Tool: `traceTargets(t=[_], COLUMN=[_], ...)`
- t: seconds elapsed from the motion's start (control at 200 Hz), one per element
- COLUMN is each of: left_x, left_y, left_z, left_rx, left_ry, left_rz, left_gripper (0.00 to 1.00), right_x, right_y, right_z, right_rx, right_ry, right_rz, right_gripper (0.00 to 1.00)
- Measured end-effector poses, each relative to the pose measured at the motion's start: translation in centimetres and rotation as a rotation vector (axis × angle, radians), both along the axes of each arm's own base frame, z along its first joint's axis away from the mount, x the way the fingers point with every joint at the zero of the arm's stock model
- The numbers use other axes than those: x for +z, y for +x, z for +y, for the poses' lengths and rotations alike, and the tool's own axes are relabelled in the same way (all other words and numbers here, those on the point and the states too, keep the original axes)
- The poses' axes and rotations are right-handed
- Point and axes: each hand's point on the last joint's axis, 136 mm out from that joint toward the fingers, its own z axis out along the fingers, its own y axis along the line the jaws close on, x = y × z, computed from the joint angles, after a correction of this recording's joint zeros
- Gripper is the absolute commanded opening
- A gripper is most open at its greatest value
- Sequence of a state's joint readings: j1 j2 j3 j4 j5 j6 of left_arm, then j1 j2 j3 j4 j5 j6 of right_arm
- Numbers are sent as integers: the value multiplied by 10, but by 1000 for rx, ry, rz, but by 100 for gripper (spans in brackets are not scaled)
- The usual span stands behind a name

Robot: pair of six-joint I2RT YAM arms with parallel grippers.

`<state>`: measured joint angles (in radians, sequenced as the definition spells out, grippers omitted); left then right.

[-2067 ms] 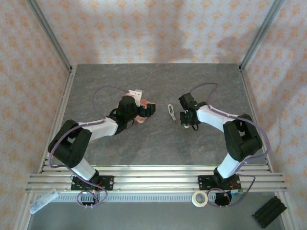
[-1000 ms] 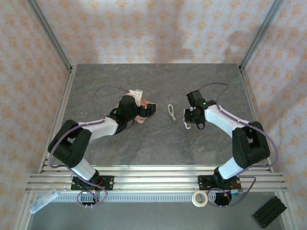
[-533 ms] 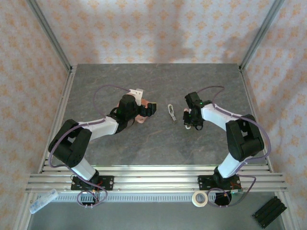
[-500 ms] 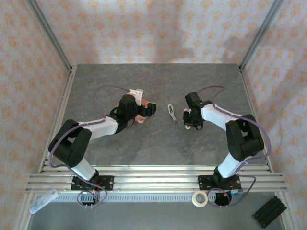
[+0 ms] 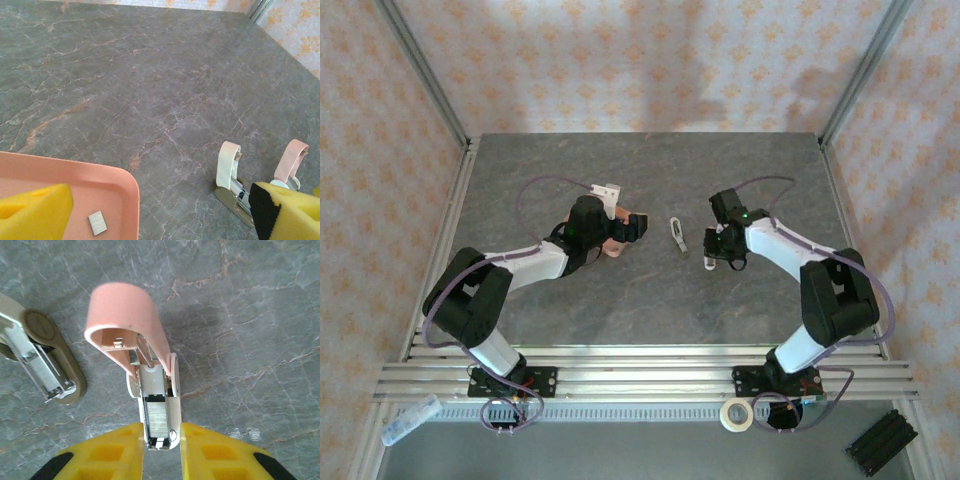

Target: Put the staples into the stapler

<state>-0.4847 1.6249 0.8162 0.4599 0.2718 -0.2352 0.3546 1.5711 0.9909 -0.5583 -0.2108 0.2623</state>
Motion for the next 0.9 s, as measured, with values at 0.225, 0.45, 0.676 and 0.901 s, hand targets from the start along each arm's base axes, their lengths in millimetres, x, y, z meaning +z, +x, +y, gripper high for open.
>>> traceTargets(t=[0.225,0.45,0.676,0.901], left_x=[5,3,-4,-2], left_y=[2,4,4,6], left_z=[-3,-5,-5,-6], left_rx=[-9,-12,-15,-15], left_ry=[-9,-8,-3,-5], left_rz=[-8,-3,10,6], left_gripper=[91,90,90,90], right_x=[-2,-15,-28,-28], right_y=[0,0,-3,-2], right_z=[-4,-1,-1,0], right_rx=[-19,-17,-20,-22], right_ry=[28,35,26,30], right_rz=[5,37,71,68], right_gripper=[23,20,14,14])
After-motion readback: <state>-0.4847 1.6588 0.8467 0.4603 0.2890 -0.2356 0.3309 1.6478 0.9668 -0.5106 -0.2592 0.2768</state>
